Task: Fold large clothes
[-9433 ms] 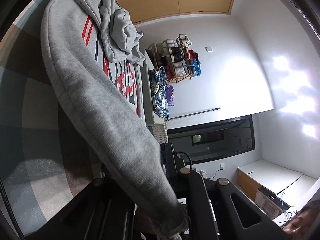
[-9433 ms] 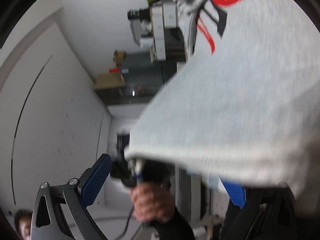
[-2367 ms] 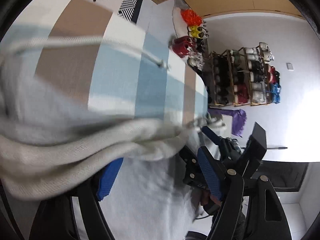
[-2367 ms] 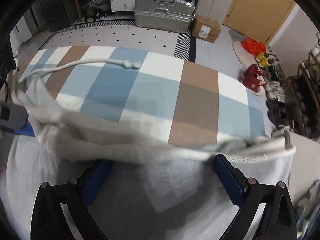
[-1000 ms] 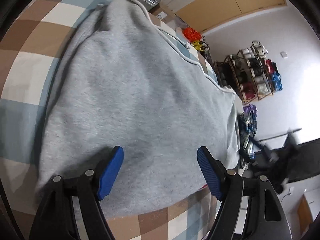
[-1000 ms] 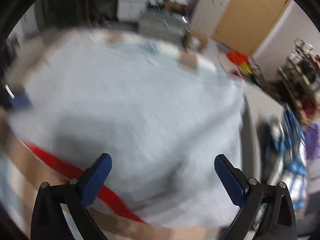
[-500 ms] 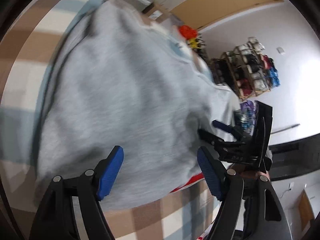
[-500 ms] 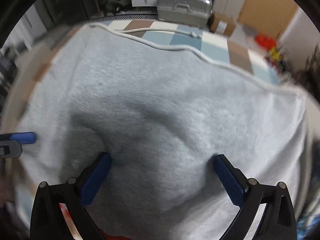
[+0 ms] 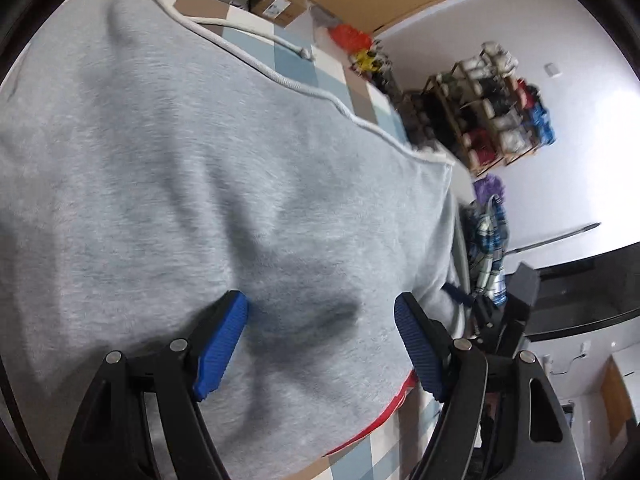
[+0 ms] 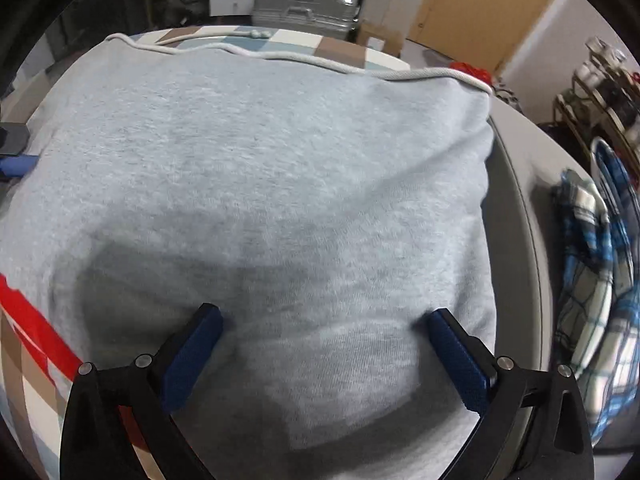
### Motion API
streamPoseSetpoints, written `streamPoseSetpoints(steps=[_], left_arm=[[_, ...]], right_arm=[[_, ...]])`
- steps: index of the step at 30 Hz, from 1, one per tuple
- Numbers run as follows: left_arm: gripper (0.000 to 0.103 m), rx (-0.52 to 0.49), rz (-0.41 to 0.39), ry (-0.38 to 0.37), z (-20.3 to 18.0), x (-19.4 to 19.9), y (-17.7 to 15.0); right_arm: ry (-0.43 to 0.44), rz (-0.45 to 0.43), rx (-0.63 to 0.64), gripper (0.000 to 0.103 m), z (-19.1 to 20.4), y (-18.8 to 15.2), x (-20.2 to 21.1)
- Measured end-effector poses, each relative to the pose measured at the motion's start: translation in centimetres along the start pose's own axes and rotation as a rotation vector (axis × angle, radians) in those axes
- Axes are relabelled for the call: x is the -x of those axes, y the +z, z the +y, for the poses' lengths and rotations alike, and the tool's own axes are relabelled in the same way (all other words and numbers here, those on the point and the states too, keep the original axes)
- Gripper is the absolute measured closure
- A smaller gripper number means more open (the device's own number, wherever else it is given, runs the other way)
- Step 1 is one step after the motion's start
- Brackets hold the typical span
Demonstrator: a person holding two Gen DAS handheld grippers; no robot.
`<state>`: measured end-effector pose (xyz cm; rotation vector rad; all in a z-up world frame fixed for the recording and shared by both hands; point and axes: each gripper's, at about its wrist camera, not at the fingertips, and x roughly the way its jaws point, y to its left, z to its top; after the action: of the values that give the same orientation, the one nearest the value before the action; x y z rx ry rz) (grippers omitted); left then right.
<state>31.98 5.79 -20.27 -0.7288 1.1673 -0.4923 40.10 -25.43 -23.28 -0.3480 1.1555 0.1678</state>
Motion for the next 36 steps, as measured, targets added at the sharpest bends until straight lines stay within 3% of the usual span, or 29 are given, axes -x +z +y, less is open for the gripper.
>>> streamPoseSetpoints(steps=[3, 6, 9, 11, 13, 15, 17, 23, 26, 28, 30, 33, 36], left_arm=[[0.031, 0.047, -0.011, -0.013, 1.2, 2.0, -0.2], [0.031, 0.063, -0.049, 0.073, 1.9, 5.1, -0.4], [0.031, 0.041, -0.100, 0.176, 3.1, 6.7, -0.7], [0.032, 0.082, -0.082, 0.218, 5.4, 6.6, -1.0], [0.032, 0.085, -0.120, 0.132, 6.5, 7.1, -1.4], [0.032, 0.075, -0.131, 0.094, 7.1, 7.4, -1.9], [0.032, 0.038, -0.156, 0.067, 7.3, 7.5, -2.6], [0.032, -0.055, -0.183, 0.084, 6.5, 7.7, -4.1], [0.032, -0.068, -0.167, 0.132, 5.8, 8.1, -3.7], [0.032, -0.054, -0.137, 0.173, 4.8, 8.1, -3.3], [0.032, -0.074, -0.092, 0.131, 3.3, 7.6, -2.7], [0.031, -0.102, -0.107, 0.122, 1.5, 7.3, -1.8], [0.031, -0.081, -0.083, 0.136, 1.8, 5.4, -1.4]], right_arm=[[-0.002, 0.084, 0.063, 0.000, 0.3, 0.5, -0.1], [0.009, 0.167, 0.112, 0.000, 0.2, 2.3, 0.2], [0.030, 0.055, 0.110, 0.000, 0.5, 4.2, 2.3], [0.068, 0.040, 0.114, 0.000, 1.1, 4.6, 2.0], [0.049, 0.059, 0.141, 0.000, 2.2, 4.2, 0.4], [0.038, 0.090, 0.150, 0.000, 3.1, 3.1, -1.2], [0.079, 0.061, 0.086, 0.000, 2.3, 2.5, -1.2], [0.054, 0.058, 0.157, 0.000, 2.3, 0.0, -0.9], [0.038, 0.080, 0.170, 0.000, 2.7, 0.0, -0.6], [0.019, 0.070, 0.175, 0.000, 3.1, 0.3, 0.5], [0.014, 0.030, 0.172, 0.000, 3.5, 0.9, 2.1], [0.043, -0.061, 0.125, 0.000, 3.5, 3.5, 4.1], [0.100, -0.089, 0.040, 0.000, 3.6, 7.2, 4.2]])
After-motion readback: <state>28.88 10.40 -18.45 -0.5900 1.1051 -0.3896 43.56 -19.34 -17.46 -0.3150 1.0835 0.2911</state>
